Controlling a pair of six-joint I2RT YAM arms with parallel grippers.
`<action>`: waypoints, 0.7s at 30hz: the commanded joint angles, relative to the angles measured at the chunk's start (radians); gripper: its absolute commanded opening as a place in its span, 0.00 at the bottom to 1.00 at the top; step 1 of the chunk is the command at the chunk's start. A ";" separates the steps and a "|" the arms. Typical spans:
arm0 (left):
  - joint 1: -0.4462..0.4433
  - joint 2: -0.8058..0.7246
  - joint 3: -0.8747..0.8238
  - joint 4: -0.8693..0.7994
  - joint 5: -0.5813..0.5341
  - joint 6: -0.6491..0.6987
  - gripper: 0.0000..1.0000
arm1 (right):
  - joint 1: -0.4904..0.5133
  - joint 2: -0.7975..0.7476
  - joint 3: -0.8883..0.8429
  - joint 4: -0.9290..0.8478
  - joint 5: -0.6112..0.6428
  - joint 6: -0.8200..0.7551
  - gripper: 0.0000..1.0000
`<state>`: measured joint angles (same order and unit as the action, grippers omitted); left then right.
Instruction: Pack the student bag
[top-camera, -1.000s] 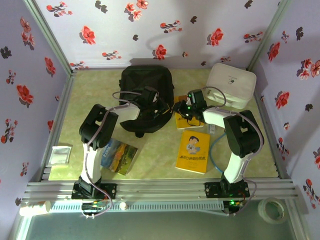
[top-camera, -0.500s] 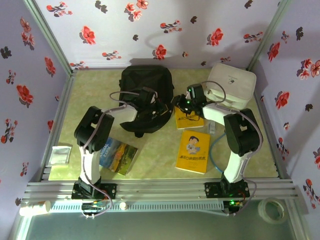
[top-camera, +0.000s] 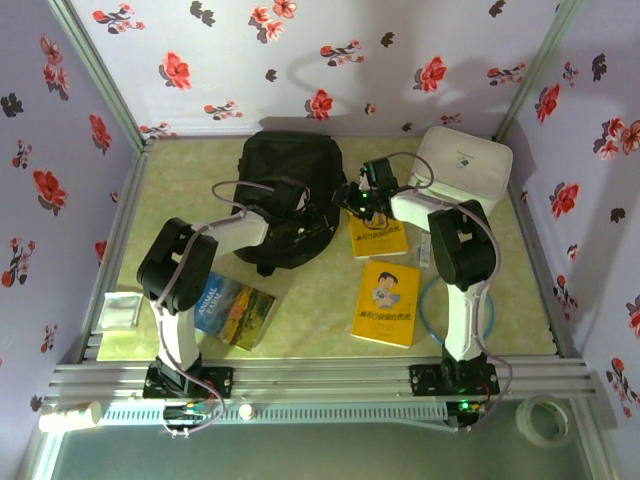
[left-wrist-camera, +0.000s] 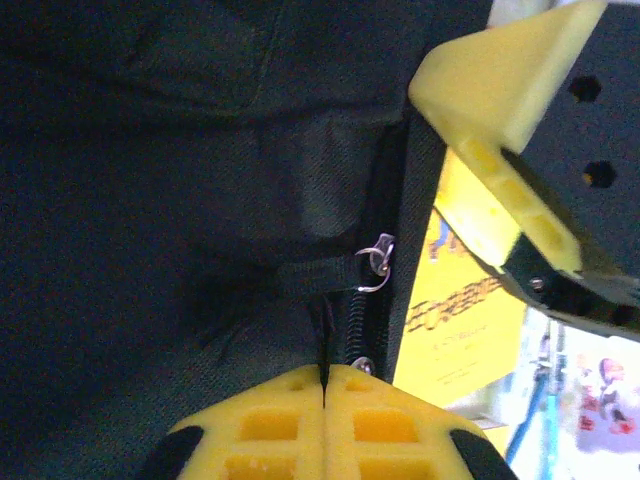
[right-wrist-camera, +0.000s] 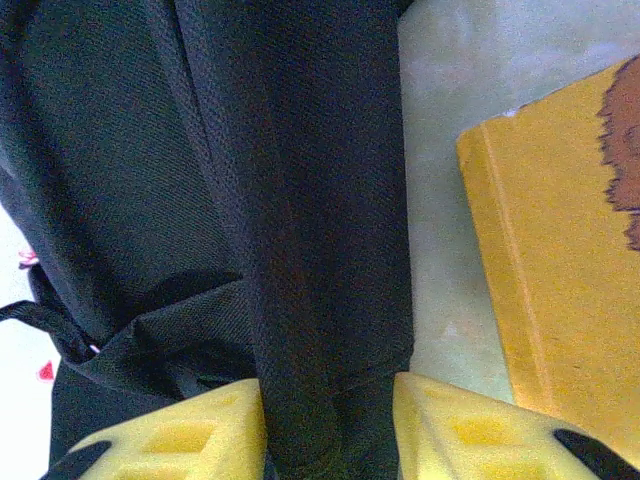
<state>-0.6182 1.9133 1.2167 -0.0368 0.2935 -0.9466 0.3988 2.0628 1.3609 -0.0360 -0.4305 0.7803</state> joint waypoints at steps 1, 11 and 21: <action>-0.013 -0.052 0.048 -0.168 -0.090 0.092 0.00 | 0.016 0.020 0.030 -0.030 0.018 -0.018 0.29; -0.044 -0.147 0.088 -0.505 -0.266 0.197 0.00 | 0.017 0.014 0.008 0.005 0.145 0.035 0.08; -0.065 -0.251 0.080 -0.737 -0.371 0.239 0.00 | 0.019 0.022 -0.009 0.002 0.177 0.060 0.08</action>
<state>-0.6743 1.7203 1.2934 -0.6300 -0.0151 -0.7444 0.4301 2.0697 1.3682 -0.0238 -0.3397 0.8223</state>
